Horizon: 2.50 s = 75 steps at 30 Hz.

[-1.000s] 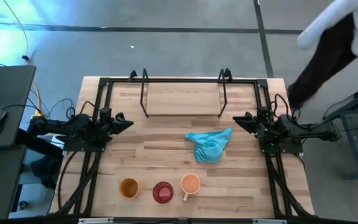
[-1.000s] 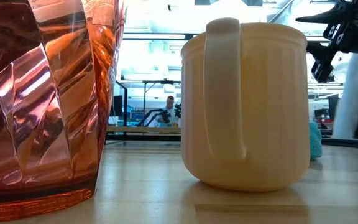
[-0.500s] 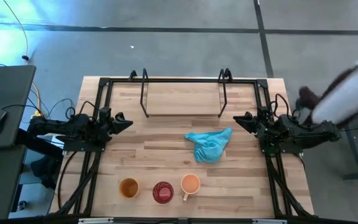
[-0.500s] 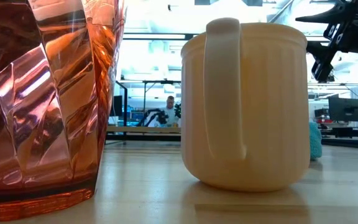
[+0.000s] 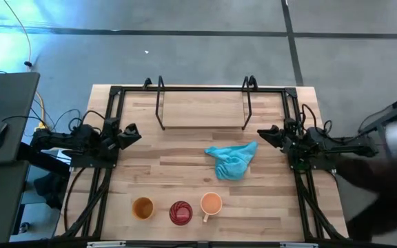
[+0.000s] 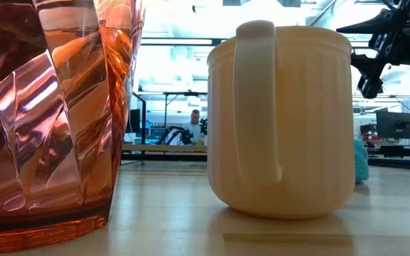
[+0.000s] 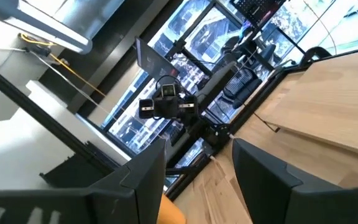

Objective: Stack small to large cups/mugs on shelf
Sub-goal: Put the orange mug on the shelf

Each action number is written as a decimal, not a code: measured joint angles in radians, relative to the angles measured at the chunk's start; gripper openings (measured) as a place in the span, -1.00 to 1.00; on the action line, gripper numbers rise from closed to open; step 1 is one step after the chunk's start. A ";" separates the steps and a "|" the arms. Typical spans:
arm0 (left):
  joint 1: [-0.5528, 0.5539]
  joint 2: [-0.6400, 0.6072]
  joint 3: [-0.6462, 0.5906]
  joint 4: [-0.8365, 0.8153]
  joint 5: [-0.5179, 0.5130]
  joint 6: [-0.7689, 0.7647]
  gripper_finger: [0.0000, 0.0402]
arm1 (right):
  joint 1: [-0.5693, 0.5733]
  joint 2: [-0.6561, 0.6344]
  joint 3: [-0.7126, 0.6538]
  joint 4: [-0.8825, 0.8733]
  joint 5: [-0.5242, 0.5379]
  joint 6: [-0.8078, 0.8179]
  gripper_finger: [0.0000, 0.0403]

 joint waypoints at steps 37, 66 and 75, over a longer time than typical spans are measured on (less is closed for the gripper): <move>0.000 0.000 0.000 -0.015 -0.061 0.036 -0.94 | 0.000 0.000 0.000 0.001 0.057 -0.009 -0.12; 0.000 0.000 0.000 -0.274 -0.028 -0.101 -0.94 | 0.122 0.336 0.001 0.231 -0.191 0.075 -0.12; 0.000 0.000 0.000 -0.284 -0.037 -0.140 -0.94 | 0.178 0.587 0.258 0.019 -0.118 -0.313 -0.12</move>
